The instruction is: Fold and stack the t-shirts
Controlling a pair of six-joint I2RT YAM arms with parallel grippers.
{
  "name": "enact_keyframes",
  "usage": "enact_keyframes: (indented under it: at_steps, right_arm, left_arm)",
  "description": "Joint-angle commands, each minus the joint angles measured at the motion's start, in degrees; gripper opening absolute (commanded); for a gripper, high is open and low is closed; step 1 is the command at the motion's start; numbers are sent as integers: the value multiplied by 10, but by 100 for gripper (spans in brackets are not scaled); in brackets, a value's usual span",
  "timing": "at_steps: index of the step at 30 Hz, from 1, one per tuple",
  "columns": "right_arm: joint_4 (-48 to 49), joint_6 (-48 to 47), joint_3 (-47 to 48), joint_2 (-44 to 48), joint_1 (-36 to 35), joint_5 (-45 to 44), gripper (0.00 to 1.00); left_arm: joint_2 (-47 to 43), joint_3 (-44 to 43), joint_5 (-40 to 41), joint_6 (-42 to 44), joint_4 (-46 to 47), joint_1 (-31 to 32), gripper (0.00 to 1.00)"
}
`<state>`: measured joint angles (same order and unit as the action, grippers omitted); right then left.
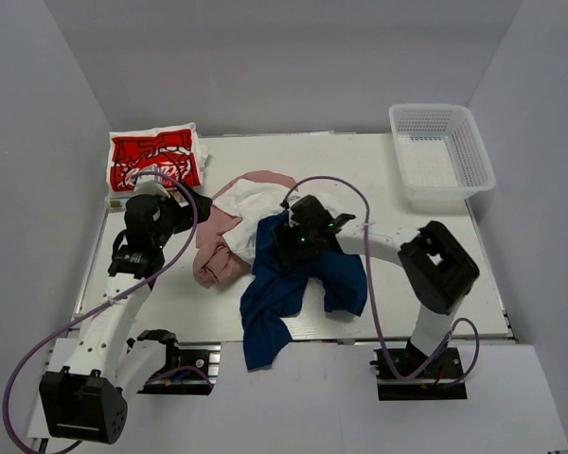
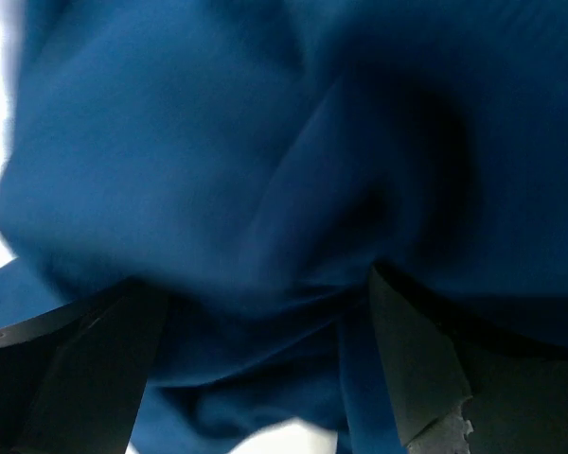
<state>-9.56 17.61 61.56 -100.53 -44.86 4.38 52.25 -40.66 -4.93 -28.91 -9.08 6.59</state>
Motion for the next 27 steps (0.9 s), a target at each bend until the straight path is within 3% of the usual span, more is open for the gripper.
enact_keyframes:
  at_steps: [1,2,3,4,12,16,22,27]
  right_arm:
    - [-41,-8,37,-34,-31,-68,90]
    - [-41,-12,37,-36,-36,-78,86]
    - [-41,-9,37,-26,-48,-111,27]
    - [-44,-6,36,-19,-49,-125,0]
    - [-32,16,50,161,-44,-152,0]
    - [-17,-6,72,247,-35,-246,0]
    - [-6,-73,146,269,31,-315,0]
    - [-2,-134,315,206,145,-352,0]
  left_arm:
    - [-6,5,17,7,-8,2,100]
    - [-6,5,24,7,-8,2,100]
    - [-11,5,24,7,-8,2,100]
    - [-11,5,24,7,-8,2,100]
    - [-11,0,24,7,-13,2,100]
    - [-11,0,24,2,-13,2,100]
    - [0,-6,40,-4,-24,2,100]
    - [0,-6,52,-4,-24,2,100]
